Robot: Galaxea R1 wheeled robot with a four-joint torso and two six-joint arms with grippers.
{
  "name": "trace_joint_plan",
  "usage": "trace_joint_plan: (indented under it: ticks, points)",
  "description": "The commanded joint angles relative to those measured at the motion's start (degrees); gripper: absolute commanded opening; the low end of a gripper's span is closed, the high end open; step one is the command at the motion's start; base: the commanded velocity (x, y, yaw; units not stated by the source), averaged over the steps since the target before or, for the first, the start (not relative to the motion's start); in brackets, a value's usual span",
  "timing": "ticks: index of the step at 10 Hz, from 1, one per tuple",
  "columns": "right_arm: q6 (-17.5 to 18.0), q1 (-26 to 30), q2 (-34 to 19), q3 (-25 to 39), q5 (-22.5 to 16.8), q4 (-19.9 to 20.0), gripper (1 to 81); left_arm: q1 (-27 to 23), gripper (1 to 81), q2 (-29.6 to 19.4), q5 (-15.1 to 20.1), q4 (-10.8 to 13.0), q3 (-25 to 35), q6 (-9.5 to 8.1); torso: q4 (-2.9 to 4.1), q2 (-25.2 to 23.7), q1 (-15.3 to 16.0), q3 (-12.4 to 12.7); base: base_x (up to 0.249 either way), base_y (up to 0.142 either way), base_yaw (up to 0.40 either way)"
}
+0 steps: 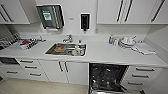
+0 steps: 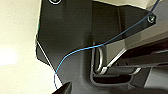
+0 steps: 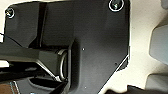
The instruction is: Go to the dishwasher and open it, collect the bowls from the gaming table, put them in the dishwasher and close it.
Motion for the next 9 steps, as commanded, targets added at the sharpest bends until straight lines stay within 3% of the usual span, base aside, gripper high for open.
trace_joint_plan:
  ticks: [1,8,9]
  points:
    - [-0.28,1.06,-0.17,0.03,-3.64,0.59,81.1,-0.46,81.1,-0.02,3.52,-0.28,-0.13,-0.13,0.0,5.49,-3.52,5.47,0.0,0.0,0.0]
    - [-0.28,1.06,-0.26,0.03,-3.73,0.59,81.1,-0.46,81.1,0.07,3.52,-0.29,-0.04,-0.13,0.0,19.41,-12.79,19.43,0.0,0.0,0.0]
    - [-0.28,1.06,-0.26,0.03,-3.73,0.59,81.1,-0.46,81.1,0.16,3.52,-0.29,-0.04,-0.13,0.0,15.97,-10.61,19.77,0.0,0.0,0.0]
